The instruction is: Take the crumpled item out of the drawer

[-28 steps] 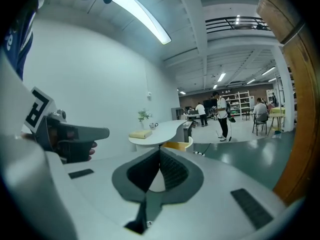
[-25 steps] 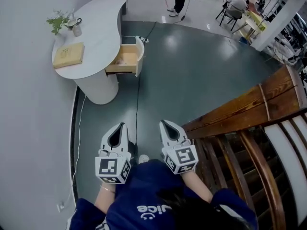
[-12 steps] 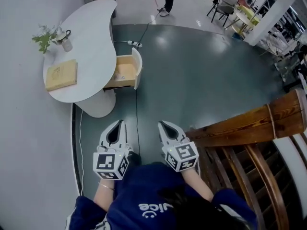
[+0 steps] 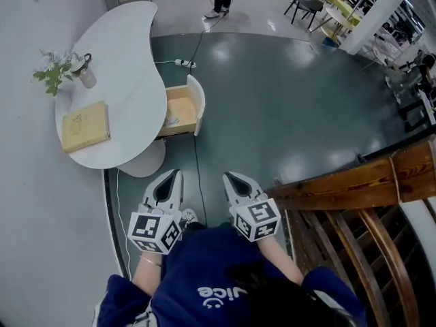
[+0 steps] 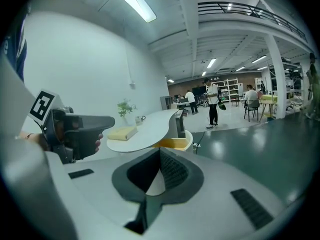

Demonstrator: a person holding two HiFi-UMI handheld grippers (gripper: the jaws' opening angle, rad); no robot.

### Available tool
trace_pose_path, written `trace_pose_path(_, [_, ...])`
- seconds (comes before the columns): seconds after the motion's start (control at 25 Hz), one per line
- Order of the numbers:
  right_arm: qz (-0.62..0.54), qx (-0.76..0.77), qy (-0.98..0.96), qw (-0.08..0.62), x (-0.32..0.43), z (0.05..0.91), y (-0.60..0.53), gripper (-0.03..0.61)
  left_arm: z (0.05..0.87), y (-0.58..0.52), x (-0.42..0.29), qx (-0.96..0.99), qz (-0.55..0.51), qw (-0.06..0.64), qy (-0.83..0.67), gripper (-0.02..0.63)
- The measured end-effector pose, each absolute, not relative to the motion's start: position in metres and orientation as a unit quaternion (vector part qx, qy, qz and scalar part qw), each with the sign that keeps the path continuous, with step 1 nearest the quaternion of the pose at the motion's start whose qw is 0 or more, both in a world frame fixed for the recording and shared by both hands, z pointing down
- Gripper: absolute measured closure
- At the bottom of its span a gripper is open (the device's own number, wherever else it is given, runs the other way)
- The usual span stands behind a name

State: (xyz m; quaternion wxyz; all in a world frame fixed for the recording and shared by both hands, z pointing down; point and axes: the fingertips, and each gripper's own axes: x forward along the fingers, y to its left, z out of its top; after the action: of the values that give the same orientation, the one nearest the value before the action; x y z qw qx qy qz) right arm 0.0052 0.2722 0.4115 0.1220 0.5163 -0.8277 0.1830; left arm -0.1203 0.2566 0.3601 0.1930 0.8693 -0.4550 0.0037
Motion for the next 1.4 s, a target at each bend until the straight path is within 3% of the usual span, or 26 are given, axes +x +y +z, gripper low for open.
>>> trace_pose_path(0.28, [0.199,0.524,-0.822,0.099,-0.015,0.416,0.245,0.571,0.365,0.236,-0.127,0.885,0.007,0.202,-0.42,0.611])
trace_pose_path(0.52, [0.2,0.529,-0.819,0.094,-0.011,0.417,0.223,0.571,0.365,0.218,-0.129,0.875,-0.042,0.251,-0.411,0.611])
trace_pose_path(1.4, [0.211,0.423,-0.872,0.129,0.022,0.435,0.004,0.571,0.393,0.051,-0.121,0.767,0.028,0.229,-0.599,0.611])
